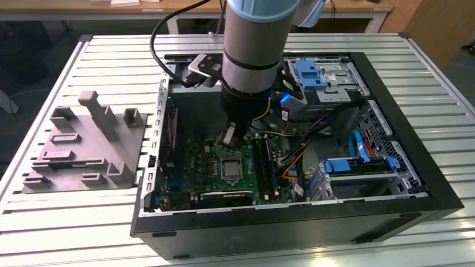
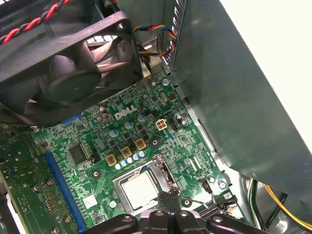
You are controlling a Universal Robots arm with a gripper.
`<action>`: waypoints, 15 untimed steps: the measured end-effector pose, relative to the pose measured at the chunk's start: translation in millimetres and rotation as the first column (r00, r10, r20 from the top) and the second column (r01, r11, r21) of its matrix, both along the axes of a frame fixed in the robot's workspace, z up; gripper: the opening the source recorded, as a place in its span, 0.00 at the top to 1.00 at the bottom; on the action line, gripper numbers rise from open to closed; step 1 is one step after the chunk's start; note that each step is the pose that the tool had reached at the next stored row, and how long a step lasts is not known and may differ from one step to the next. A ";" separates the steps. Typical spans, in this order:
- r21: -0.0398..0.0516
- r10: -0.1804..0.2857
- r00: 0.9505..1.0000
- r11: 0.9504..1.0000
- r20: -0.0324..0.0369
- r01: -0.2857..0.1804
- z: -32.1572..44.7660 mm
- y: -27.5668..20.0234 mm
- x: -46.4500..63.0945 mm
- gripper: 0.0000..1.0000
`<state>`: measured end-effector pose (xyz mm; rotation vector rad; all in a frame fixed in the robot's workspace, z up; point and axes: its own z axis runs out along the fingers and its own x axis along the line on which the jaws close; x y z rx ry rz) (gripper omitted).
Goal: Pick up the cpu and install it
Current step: 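Install the first cpu locking lever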
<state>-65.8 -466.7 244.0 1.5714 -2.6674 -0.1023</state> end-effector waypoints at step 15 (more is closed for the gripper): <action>0.000 0.000 1.000 1.000 0.000 0.000 -0.7 0.0 5.2 0.89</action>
